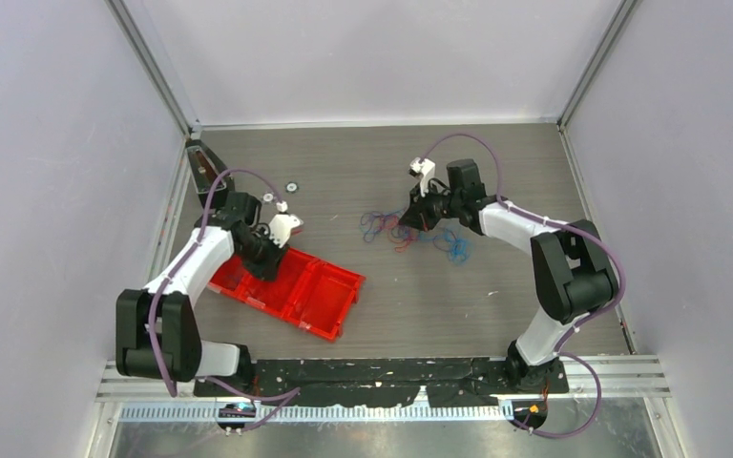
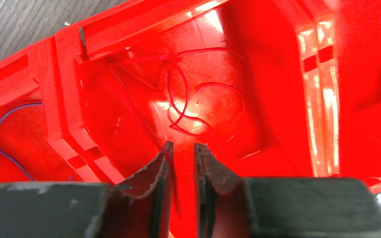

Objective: Untangle the cables

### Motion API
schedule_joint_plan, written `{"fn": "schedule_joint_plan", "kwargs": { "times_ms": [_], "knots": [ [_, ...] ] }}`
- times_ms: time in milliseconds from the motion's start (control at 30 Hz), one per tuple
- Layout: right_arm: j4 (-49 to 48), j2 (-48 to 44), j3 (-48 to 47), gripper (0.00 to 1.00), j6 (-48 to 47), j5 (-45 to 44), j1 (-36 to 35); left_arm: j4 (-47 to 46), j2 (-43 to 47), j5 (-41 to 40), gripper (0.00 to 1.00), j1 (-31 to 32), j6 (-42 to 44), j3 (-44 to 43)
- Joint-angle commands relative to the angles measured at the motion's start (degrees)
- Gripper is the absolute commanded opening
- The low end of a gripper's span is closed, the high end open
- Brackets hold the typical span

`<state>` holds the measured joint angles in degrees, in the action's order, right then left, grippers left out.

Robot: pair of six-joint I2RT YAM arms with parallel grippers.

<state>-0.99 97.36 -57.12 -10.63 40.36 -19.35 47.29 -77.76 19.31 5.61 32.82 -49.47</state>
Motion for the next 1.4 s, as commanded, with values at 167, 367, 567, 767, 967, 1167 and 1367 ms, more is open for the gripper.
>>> {"fn": "schedule_joint_plan", "kwargs": {
  "times_ms": [167,367,567,767,967,1167,1367],
  "knots": [
    [4.78,-5.02,-4.25,0.05,-4.07,1.54,0.44,15.40,7.65,3.97,0.67,0.37,5.66,-11.17],
    [8.44,-6.84,-4.97,0.05,-7.02,3.27,1.09,13.58,11.82,11.33,0.73,0.44,4.55,-17.27],
    [17.90,-4.68,-7.94,0.05,-9.71,1.89,2.39,0.54,6.32,15.59,0.74,5.41,-3.08,-21.80],
    [23.50,-3.23,-7.73,0.07,-12.20,0.29,3.62,-7.07,-7.16,14.06,0.73,11.80,-11.12,-28.22],
    [27.04,-2.60,-6.40,0.14,-12.78,-1.30,3.82,-5.51,-24.25,12.81,0.68,17.44,-18.61,-39.74],
    [29.68,-2.64,-5.16,0.17,-13.00,-2.49,4.46,-7.50,-34.77,15.31,0.67,19.00,-27.18,-46.55],
    [34.64,-5.24,-7.00,0.49,-12.30,4.07,8.42,-9.21,-37.57,18.57,0.66,19.69,-30.18,-48.79]
  ]
}}
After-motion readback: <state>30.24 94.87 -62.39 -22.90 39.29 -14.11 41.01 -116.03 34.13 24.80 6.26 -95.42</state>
